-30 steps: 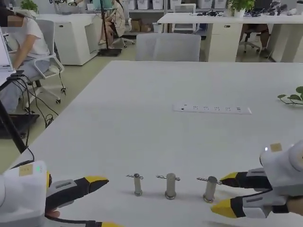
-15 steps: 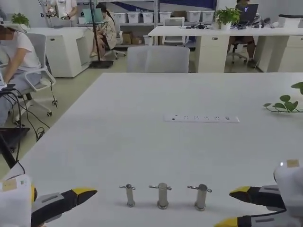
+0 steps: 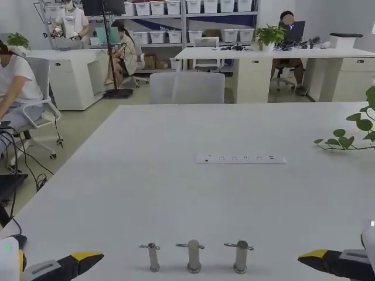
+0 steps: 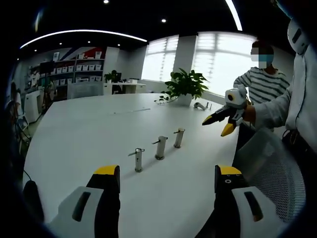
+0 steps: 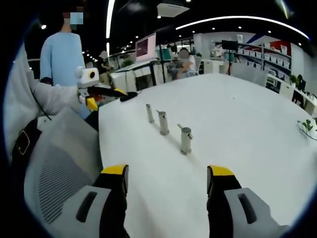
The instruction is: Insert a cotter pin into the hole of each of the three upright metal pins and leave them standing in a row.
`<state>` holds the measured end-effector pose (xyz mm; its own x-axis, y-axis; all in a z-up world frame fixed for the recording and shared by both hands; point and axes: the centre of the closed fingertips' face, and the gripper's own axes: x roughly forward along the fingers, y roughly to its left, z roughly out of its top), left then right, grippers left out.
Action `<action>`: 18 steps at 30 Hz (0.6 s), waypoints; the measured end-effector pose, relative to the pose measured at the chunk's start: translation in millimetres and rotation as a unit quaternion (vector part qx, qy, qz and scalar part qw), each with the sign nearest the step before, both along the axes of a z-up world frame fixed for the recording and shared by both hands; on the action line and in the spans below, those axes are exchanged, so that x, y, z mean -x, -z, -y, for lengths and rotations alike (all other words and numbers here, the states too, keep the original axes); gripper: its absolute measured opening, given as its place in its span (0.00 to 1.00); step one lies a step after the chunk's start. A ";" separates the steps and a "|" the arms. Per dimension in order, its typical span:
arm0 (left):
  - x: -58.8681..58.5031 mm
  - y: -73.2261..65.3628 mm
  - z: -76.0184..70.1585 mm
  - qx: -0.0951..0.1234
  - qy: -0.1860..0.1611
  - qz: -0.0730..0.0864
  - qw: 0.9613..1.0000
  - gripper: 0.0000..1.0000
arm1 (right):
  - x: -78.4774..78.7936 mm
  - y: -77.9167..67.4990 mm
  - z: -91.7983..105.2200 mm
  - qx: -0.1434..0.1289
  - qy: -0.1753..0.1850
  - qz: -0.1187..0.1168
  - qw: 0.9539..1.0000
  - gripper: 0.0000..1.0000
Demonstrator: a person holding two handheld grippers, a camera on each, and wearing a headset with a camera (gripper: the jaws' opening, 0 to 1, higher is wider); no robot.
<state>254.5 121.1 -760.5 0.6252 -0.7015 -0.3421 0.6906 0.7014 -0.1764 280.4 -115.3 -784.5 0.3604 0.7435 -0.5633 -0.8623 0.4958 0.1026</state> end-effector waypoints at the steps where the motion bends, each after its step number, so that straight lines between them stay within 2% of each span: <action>1: 0.2 -0.5 -0.4 0.000 -0.002 0.000 1.000 0.78 | 1.0 -1.2 0.6 0.002 0.001 0.004 1.000 0.67; 5: 1.4 -0.5 -3.3 -0.003 -0.014 -0.006 1.000 0.78 | 4.3 -6.2 3.5 0.002 0.011 0.012 1.000 0.68; 15: 3.8 -0.7 -8.0 -0.010 -0.035 -0.010 0.999 0.78 | 12.7 -11.4 6.2 0.005 0.025 0.030 0.999 0.71; 18: 5.1 -0.6 -7.9 -0.013 -0.036 -0.010 0.999 0.78 | 13.1 -12.0 6.5 0.000 0.028 0.028 0.999 0.71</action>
<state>249.5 129.0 -759.8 0.6659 -0.6460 -0.3732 0.6350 0.7534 -0.1708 267.3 -121.8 -772.5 0.4324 0.7218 -0.5404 -0.8379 0.5431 0.0548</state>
